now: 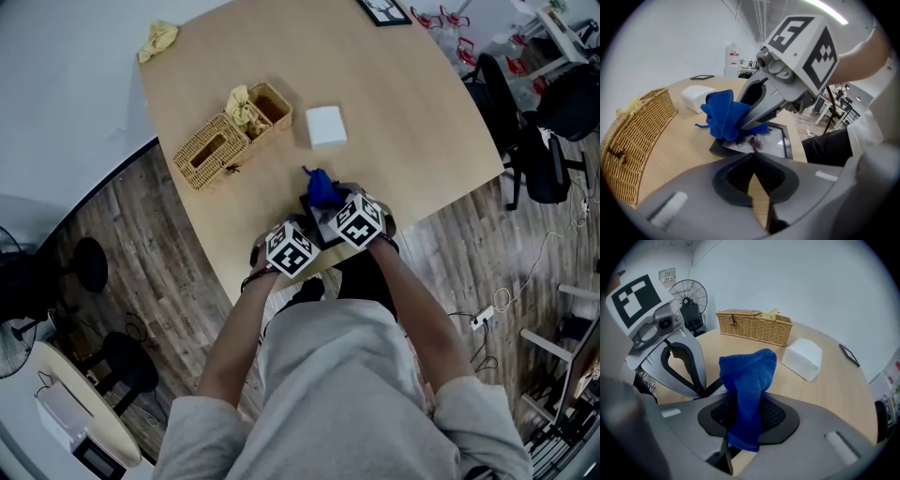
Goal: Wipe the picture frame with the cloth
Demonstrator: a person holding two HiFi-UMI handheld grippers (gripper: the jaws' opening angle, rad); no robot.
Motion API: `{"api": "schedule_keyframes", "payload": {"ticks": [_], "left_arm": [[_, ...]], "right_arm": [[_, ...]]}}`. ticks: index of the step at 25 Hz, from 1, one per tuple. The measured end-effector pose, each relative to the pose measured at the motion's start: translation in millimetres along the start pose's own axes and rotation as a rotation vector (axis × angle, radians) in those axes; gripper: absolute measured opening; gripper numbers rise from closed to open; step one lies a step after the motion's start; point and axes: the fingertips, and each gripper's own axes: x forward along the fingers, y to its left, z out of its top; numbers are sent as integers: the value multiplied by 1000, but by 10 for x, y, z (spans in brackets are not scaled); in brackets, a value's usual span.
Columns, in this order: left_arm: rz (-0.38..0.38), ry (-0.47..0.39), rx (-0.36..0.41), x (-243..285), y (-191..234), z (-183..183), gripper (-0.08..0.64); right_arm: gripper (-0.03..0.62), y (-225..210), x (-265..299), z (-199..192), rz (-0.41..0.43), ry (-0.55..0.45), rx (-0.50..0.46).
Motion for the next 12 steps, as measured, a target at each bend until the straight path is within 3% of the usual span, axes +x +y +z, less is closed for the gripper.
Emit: {"api": "schedule_keyframes", "payload": {"ticks": [12], "left_arm": [[0,-18,-16,7,5,19,52]], "right_arm": [[110,-138,2,124,-35,-39,42]]}}
